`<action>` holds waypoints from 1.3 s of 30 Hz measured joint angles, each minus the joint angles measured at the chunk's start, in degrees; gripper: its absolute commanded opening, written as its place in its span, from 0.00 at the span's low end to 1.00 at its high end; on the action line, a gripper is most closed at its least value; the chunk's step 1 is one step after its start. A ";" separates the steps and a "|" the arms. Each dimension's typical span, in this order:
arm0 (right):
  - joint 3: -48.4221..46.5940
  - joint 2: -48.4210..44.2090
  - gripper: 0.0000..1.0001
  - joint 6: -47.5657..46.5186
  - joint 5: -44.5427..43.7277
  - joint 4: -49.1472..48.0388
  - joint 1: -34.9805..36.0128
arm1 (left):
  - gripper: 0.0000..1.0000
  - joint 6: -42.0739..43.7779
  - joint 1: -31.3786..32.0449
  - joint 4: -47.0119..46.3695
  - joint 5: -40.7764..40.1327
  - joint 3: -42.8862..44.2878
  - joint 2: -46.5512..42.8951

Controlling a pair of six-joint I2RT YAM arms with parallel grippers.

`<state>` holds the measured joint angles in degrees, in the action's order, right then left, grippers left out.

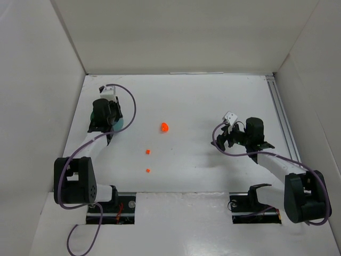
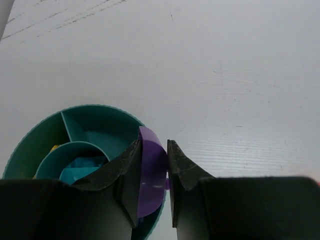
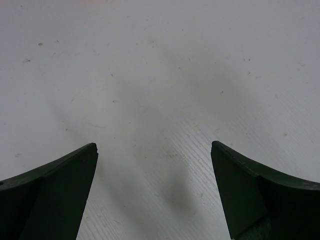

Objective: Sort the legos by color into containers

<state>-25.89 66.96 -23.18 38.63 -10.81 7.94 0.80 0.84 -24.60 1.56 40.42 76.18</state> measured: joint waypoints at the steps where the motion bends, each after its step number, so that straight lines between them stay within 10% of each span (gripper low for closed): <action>1: 0.00 0.04 0.99 0.00 0.09 -0.04 0.00 | 0.07 0.17 -0.22 0.15 0.46 0.26 0.37; 7: 0.00 0.15 0.99 0.00 0.24 -0.20 0.00 | 0.14 1.77 -1.46 1.99 3.52 1.38 2.27; 21: 0.00 0.15 0.99 -0.59 0.28 -0.20 0.39 | 0.64 -0.66 -1.36 6.47 4.15 2.51 0.24; 24: 0.00 0.15 0.99 -0.59 0.26 -0.20 0.39 | 1.00 -1.88 -0.04 7.89 3.78 3.19 -2.36; 39: 0.00 -0.39 0.99 0.52 -4.00 0.13 0.39 | 0.98 -10.25 18.14 11.98 8.98 5.79 -0.79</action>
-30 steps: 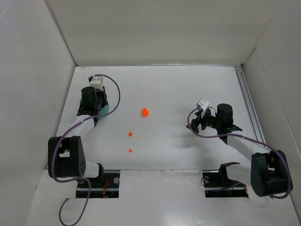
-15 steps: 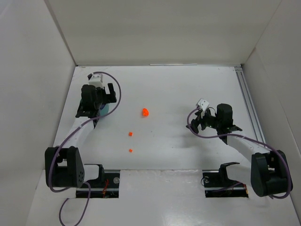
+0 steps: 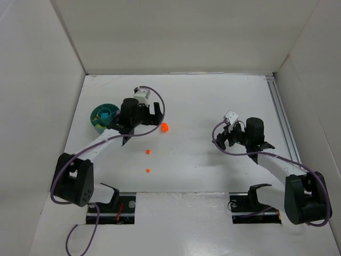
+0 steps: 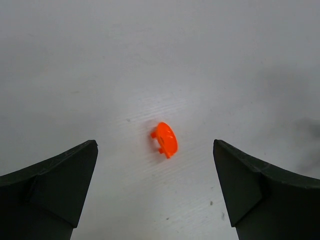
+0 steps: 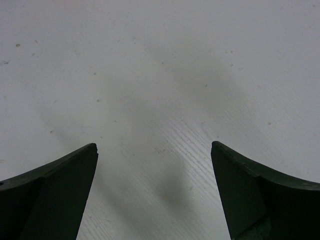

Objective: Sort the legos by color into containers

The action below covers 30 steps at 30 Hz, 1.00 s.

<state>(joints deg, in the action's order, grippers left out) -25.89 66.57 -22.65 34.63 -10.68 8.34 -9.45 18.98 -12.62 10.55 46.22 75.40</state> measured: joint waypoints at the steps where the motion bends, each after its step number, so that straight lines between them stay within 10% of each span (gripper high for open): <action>1: 0.00 -0.22 0.99 0.11 -0.31 0.00 0.00 | 0.97 -0.63 1.90 0.46 -0.22 0.35 1.44; 9: 0.00 -0.57 0.99 0.42 -2.84 0.00 -0.02 | 0.91 -5.16 14.62 5.11 -5.11 8.33 18.97; 20: 0.13 -2.84 0.99 0.50 -3.96 0.04 -0.02 | 0.82 -10.78 15.06 9.11 -15.04 9.77 23.10; 30: 0.13 -2.95 0.99 0.63 -4.20 0.07 -0.02 | 0.40 -12.48 15.06 9.51 -18.78 9.99 23.76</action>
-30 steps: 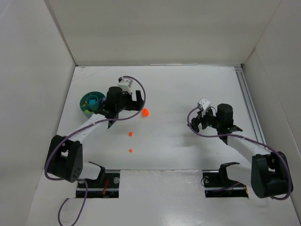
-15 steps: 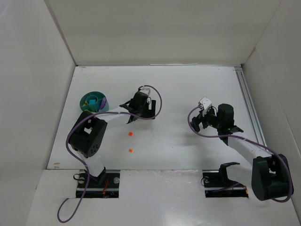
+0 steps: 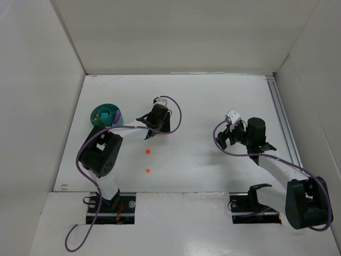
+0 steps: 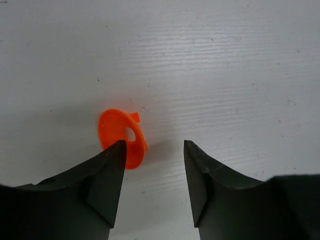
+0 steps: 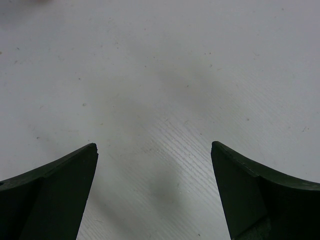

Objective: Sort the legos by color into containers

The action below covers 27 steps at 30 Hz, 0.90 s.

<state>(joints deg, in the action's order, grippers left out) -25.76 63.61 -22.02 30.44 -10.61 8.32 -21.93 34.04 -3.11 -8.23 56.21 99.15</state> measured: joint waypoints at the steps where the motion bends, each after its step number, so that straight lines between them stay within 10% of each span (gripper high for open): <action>1: 0.00 0.00 0.99 0.00 0.00 -0.02 0.00 | 0.37 0.07 0.00 0.15 -0.33 0.20 0.35; 12: 0.00 0.00 0.99 0.00 0.00 -0.02 0.00 | 0.00 -0.81 0.15 2.01 -3.98 2.54 1.88; 27: 0.00 0.00 0.99 0.02 0.26 -0.02 0.00 | 0.00 -0.85 -1.88 3.89 -4.79 3.13 -3.17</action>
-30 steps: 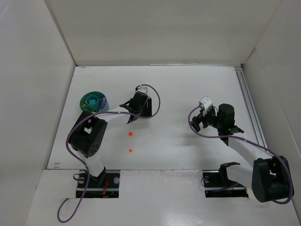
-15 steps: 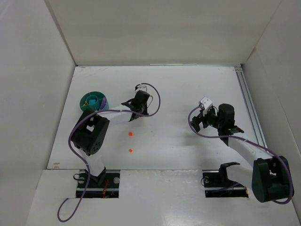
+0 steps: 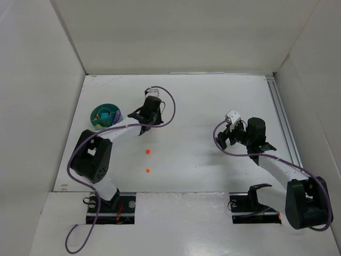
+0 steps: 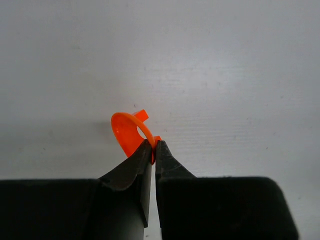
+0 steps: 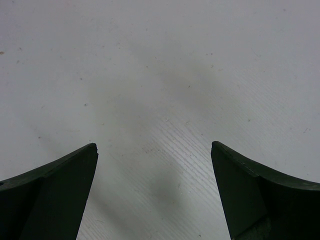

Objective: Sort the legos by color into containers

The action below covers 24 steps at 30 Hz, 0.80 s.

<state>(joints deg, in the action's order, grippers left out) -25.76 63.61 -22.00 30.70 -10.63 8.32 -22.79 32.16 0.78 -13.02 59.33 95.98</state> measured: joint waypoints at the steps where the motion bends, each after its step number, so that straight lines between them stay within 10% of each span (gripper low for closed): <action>1: 0.00 0.00 0.99 -0.02 0.11 0.02 0.00 | 0.00 0.17 -1.62 -0.98 1.40 -0.26 -1.86; 10: 0.00 0.72 0.99 -0.09 1.01 -0.04 -0.15 | 0.00 0.79 -24.35 -9.94 14.23 -2.49 -13.99; 24: -0.11 4.04 0.99 -0.20 1.55 0.09 -0.15 | 0.00 0.17 -34.71 -8.90 17.53 0.72 -7.76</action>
<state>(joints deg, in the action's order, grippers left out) -25.87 67.66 -22.20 32.25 -10.55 8.16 -22.61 -2.55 -8.12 4.51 60.05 88.23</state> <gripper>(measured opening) 0.992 0.021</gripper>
